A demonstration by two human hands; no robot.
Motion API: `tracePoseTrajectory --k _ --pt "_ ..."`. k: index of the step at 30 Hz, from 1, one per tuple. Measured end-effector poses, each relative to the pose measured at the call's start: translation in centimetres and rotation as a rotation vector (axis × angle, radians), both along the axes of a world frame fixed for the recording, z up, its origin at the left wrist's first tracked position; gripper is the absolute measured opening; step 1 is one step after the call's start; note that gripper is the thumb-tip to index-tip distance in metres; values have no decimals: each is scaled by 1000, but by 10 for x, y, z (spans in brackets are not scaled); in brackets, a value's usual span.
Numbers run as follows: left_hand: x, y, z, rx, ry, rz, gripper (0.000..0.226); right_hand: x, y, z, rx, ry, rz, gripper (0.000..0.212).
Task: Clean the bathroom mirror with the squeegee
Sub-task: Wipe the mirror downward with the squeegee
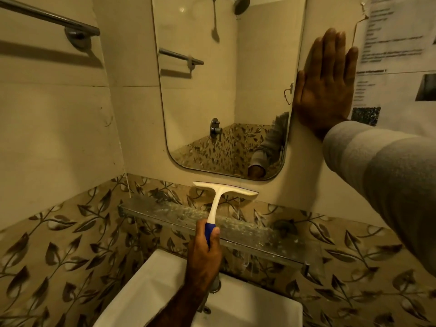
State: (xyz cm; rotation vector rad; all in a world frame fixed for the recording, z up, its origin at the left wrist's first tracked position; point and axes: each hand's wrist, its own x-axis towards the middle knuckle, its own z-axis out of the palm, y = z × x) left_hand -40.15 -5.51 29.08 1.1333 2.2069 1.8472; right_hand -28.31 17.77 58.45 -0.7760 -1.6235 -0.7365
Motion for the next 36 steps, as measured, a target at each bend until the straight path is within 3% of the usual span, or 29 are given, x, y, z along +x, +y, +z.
tracePoseTrajectory --k 5,9,15,21,25,30,36 --pt "3 -7 5 71 -4 22 24 0 1 2 -1 -9 12 63" --pt "-5 -2 48 217 31 69 31 1 0 2 -13 -10 47 63" --pt "-40 21 179 474 199 92 11 3 -1 3 -22 -15 71 66" --pt "-72 48 323 611 300 106 8 2 0 0 1 -12 71 67" --pt "-86 59 379 647 329 104 16 4 1 -2 23 -6 61 68" --pt "-101 74 406 599 331 87 22 2 2 -1 20 2 47 68" --pt "-98 85 391 664 336 69 7 0 6 -1 9 10 30 68"
